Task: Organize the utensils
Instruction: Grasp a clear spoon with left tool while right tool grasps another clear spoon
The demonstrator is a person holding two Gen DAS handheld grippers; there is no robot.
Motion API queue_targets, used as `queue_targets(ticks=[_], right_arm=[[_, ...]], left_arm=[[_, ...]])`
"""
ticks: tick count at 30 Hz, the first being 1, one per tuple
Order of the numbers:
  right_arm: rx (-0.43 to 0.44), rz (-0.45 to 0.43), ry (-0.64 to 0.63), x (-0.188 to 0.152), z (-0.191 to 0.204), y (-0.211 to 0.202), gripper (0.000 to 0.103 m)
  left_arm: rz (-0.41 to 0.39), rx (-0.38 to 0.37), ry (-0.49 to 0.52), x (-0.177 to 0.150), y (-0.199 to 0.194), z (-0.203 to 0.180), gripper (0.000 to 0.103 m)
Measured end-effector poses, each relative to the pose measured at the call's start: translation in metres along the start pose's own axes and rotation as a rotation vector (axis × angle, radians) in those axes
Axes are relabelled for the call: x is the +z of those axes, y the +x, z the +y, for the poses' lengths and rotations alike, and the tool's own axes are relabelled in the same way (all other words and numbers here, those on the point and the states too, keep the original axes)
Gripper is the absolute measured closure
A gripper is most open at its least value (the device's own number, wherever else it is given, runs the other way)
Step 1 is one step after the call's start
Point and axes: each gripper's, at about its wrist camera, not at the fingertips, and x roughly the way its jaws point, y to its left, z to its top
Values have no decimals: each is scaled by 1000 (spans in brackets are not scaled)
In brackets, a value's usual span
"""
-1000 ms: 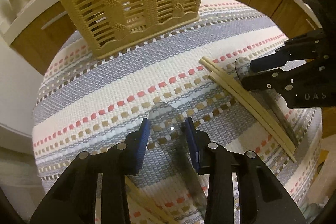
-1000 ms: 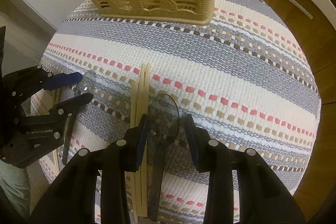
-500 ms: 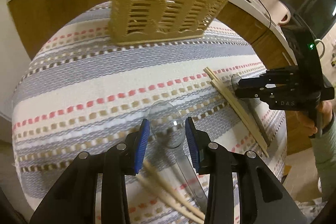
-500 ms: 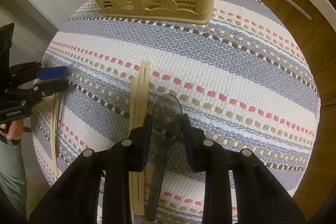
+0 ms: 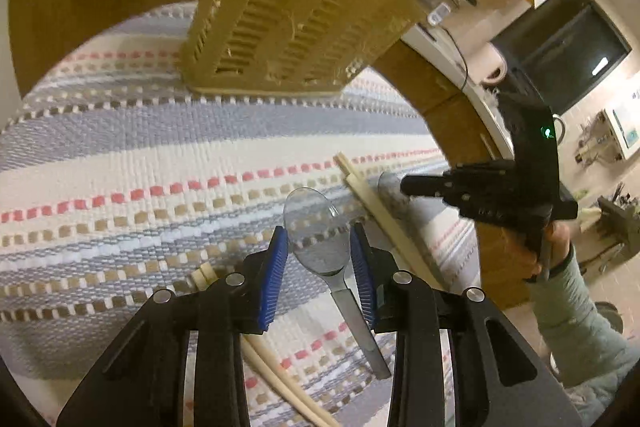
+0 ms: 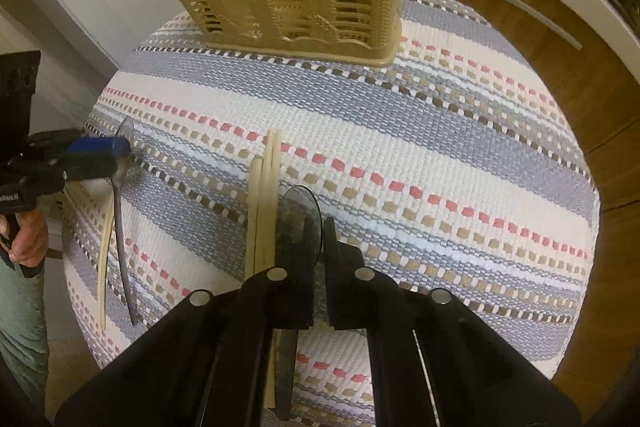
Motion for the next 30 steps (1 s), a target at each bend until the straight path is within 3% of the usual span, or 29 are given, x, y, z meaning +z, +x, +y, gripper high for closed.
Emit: queue_targets(ticks=[2,5,7,8,10,13,15,18,23,30], right_arm=[[-1,3,7,-3,-8,0,100],[25,8,19,-5,-11,0,100],[27,1,17,-6,-10,-2,100],[30,-4,18,-6,-10,-3,100],[59,-15,38,-7,-16,-9,100],[97,-16,47,-6,-21,-15,99],[89,-12,34,-7,-21,-17,99],[108,15,39,-10,-24,-17,99],[97,28,44,-12,-25,-16,99],[123,71,7,-18,-20,-7,84]], left_arm=[[27,85,10,-3,7,3,75],[31,150,48,-7,6,0,75],[18,197,70,-7,2,-3,68],[12,217,74,-6,-1,-5,60],[17,205,62,-3,-5,-8,57],[67,160,48,-5,-1,-20,57],[161,220,20,-7,12,-25,57],[204,269,27,-9,20,-38,61],[215,350,23,-5,32,-52,62],[219,511,119,-5,59,-87,72]])
